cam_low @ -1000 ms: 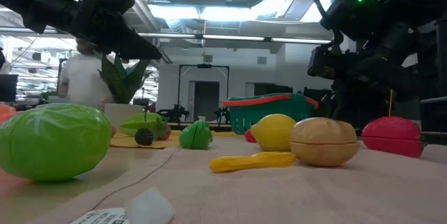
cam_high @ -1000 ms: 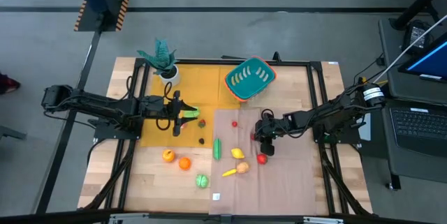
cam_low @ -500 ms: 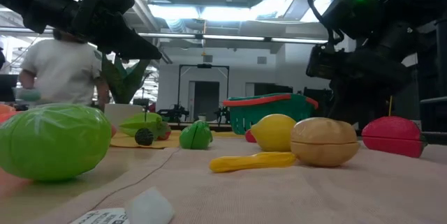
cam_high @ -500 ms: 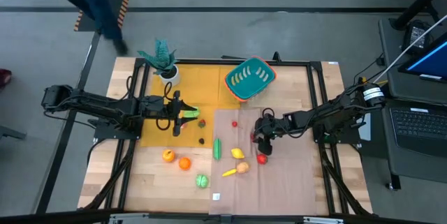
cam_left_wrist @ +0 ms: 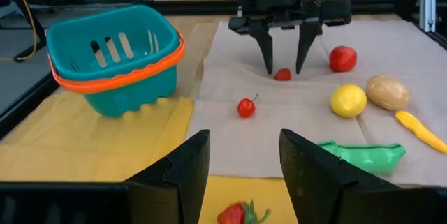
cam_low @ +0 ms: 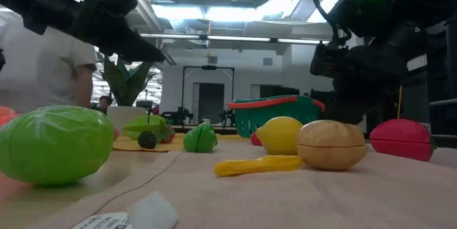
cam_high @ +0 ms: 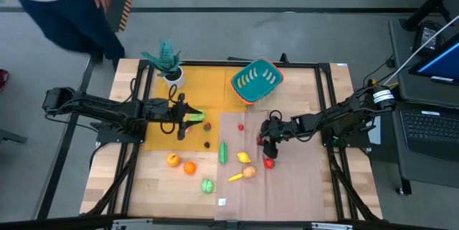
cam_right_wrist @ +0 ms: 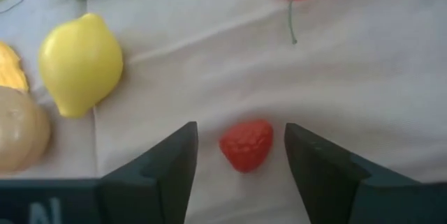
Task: Pick and placing Produce into tupperware
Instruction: Put the top right strawberry into the basket
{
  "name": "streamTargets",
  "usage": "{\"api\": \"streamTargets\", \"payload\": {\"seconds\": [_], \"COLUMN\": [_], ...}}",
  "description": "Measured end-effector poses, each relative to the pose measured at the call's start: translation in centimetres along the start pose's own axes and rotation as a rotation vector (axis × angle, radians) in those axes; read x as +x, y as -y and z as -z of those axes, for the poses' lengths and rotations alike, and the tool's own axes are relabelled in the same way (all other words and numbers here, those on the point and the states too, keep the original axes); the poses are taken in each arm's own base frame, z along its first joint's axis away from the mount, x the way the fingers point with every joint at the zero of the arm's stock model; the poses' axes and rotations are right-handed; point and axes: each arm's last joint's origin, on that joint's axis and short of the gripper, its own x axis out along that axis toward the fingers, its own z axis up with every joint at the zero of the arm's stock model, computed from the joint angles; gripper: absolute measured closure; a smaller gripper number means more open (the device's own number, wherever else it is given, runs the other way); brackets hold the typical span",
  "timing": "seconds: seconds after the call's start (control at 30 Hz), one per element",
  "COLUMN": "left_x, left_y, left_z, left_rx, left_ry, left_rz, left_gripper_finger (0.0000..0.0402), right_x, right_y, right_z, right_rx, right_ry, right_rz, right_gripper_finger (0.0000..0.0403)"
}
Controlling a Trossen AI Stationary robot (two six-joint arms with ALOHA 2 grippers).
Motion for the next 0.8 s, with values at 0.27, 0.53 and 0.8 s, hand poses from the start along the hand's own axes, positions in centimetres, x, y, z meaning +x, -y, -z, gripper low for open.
{"api": "streamTargets", "payload": {"seconds": [0.27, 0.53, 0.8], "left_x": [-0.01, -0.01, -0.02], "left_y": [-0.1, -0.11, -0.11], "left_z": [0.5, 0.51, 0.51], "left_rx": [0.006, 0.006, 0.006], "left_ry": [-0.051, -0.051, -0.052], "left_rz": [-0.035, -0.036, -0.037], "left_gripper_finger": [0.0237, 0.0237, 0.0237], "right_x": [0.01, 0.01, 0.43], "right_y": [0.03, 0.03, 0.15], "right_z": [-0.01, -0.01, 0.29], "right_rx": [-0.001, -0.003, -0.012], "right_ry": [0.006, 0.006, -0.015], "right_rz": [0.012, 0.013, 0.023], "right_gripper_finger": [0.019, 0.019, 0.019]}}
